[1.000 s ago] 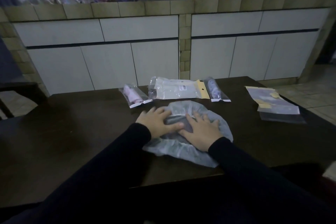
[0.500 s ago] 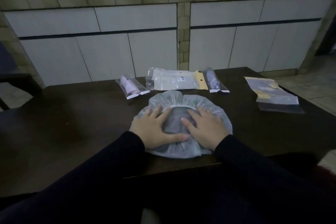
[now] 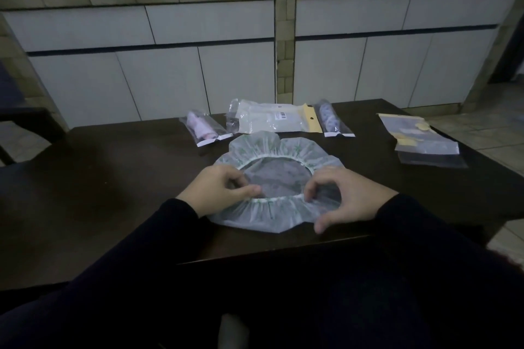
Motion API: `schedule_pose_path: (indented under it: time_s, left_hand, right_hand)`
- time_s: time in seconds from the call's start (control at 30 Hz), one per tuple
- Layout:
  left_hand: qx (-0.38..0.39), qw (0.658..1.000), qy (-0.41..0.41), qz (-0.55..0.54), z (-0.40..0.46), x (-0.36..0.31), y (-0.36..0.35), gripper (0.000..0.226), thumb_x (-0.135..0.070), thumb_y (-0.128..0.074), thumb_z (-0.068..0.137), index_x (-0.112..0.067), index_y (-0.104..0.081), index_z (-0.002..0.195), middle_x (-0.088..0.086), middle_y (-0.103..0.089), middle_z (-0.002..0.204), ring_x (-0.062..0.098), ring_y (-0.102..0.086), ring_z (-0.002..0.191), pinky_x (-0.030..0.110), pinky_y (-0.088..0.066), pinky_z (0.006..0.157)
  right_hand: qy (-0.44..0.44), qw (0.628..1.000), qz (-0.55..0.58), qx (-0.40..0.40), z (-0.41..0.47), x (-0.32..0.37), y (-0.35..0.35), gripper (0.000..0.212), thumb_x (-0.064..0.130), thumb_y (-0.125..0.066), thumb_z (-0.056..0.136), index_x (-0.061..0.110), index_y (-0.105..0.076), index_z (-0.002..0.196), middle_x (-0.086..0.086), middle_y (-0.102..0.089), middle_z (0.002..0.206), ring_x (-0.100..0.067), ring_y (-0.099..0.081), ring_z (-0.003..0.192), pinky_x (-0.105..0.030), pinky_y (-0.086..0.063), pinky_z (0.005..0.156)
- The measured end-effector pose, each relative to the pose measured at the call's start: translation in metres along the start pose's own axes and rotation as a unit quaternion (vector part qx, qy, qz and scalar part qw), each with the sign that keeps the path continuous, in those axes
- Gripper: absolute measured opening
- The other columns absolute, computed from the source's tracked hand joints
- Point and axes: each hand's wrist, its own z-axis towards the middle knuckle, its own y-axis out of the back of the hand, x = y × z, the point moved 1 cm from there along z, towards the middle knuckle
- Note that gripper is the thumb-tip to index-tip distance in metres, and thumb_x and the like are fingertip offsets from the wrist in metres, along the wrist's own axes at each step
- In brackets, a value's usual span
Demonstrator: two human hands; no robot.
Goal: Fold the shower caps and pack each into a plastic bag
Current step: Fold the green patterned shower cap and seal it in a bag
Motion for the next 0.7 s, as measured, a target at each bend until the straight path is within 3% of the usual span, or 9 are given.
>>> schedule_pose_path:
  time_s: [0.1, 0.2, 0.3, 0.37, 0.43, 0.47, 0.57, 0.63, 0.7]
  left_hand:
    - [0.017, 0.999, 0.032, -0.007, 0.001, 0.003, 0.004, 0.048, -0.076, -0.058, 0.065, -0.031, -0.072, 0.076, -0.018, -0.070, 0.086, -0.004, -0.061, 0.084, 0.015, -0.045, 0.077]
    - [0.035, 0.997, -0.020, -0.072, -0.003, 0.011, 0.009, 0.048, -0.079, -0.054, 0.069, -0.040, -0.071, 0.092, -0.022, -0.069, 0.101, -0.004, -0.060, 0.102, 0.027, -0.044, 0.098]
    - [0.051, 0.991, -0.059, -0.113, -0.009, 0.017, 0.012, 0.047, -0.071, -0.065, 0.068, -0.042, -0.066, 0.106, -0.018, -0.068, 0.109, 0.003, -0.062, 0.106, 0.029, -0.046, 0.096]
    - [0.007, 0.991, -0.058, -0.121, -0.005, 0.021, 0.011, 0.034, -0.058, -0.070, 0.073, -0.039, -0.069, 0.101, -0.014, -0.071, 0.100, 0.007, -0.066, 0.097, 0.034, -0.051, 0.089]
    - [-0.057, 0.991, -0.041, -0.112, 0.000, 0.026, 0.012, 0.009, -0.044, -0.068, 0.082, -0.044, -0.070, 0.091, -0.016, -0.072, 0.089, 0.006, -0.066, 0.085, 0.036, -0.052, 0.082]
    - [-0.080, 0.990, -0.024, -0.114, 0.003, 0.029, 0.014, 0.009, -0.038, -0.068, 0.086, -0.046, -0.070, 0.087, -0.017, -0.072, 0.086, 0.004, -0.065, 0.083, 0.035, -0.052, 0.082]
    - [-0.140, 0.979, 0.016, -0.147, 0.007, 0.032, 0.019, 0.012, -0.028, -0.068, 0.087, -0.040, -0.071, 0.085, -0.012, -0.074, 0.089, 0.007, -0.068, 0.090, 0.035, -0.051, 0.089]
    - [-0.149, 0.975, 0.038, -0.163, 0.009, 0.030, 0.022, 0.011, -0.029, -0.071, 0.085, -0.040, -0.069, 0.087, -0.012, -0.074, 0.090, 0.006, -0.068, 0.090, 0.032, -0.052, 0.088]
    - [-0.129, 0.981, 0.085, -0.121, 0.013, 0.032, 0.025, 0.003, -0.034, -0.070, 0.085, -0.035, -0.069, 0.082, -0.011, -0.072, 0.085, 0.009, -0.067, 0.086, 0.028, -0.050, 0.081]
  right_hand:
    - [-0.004, 1.000, -0.005, 0.010, 0.006, 0.001, 0.003, 0.033, 0.050, -0.080, 0.066, 0.035, -0.067, 0.092, 0.017, -0.061, 0.100, 0.004, -0.054, 0.100, -0.018, -0.042, 0.090]
    - [-0.006, 0.997, 0.042, -0.057, 0.012, 0.000, 0.006, 0.008, 0.034, -0.065, 0.087, 0.028, -0.071, 0.086, 0.011, -0.067, 0.086, 0.002, -0.059, 0.087, -0.022, -0.043, 0.080]
    - [-0.048, 0.986, 0.031, -0.158, 0.021, -0.003, 0.004, 0.041, 0.039, -0.047, 0.096, 0.007, -0.070, 0.089, -0.012, -0.066, 0.087, -0.020, -0.060, 0.086, -0.044, -0.047, 0.082]
    - [-0.060, 0.983, 0.054, -0.162, 0.021, -0.005, 0.005, 0.056, 0.056, -0.042, 0.092, 0.007, -0.069, 0.095, -0.013, -0.066, 0.098, -0.020, -0.060, 0.093, -0.041, -0.044, 0.089]
    - [-0.033, 0.989, 0.064, -0.126, 0.017, -0.006, 0.007, 0.066, 0.072, -0.048, 0.077, 0.017, -0.066, 0.108, -0.001, -0.065, 0.105, -0.011, -0.059, 0.098, -0.033, -0.046, 0.089]
    - [-0.028, 0.991, 0.056, -0.115, 0.015, -0.008, 0.006, 0.067, 0.074, -0.053, 0.070, 0.024, -0.063, 0.113, 0.006, -0.064, 0.108, -0.006, -0.058, 0.100, -0.030, -0.047, 0.090]
    - [-0.037, 0.984, 0.011, -0.172, 0.017, -0.014, 0.001, 0.048, 0.054, -0.063, 0.080, 0.029, -0.057, 0.121, 0.012, -0.063, 0.112, -0.003, -0.060, 0.100, -0.034, -0.052, 0.090]
    - [-0.049, 0.970, 0.033, -0.237, 0.023, -0.012, 0.002, 0.025, 0.042, -0.059, 0.088, 0.026, -0.061, 0.109, 0.008, -0.067, 0.101, -0.006, -0.064, 0.087, -0.039, -0.055, 0.083]
    - [-0.083, 0.959, 0.076, -0.259, 0.030, -0.009, 0.007, 0.022, 0.041, -0.056, 0.091, 0.021, -0.062, 0.098, 0.004, -0.067, 0.093, -0.010, -0.064, 0.085, -0.042, -0.054, 0.082]
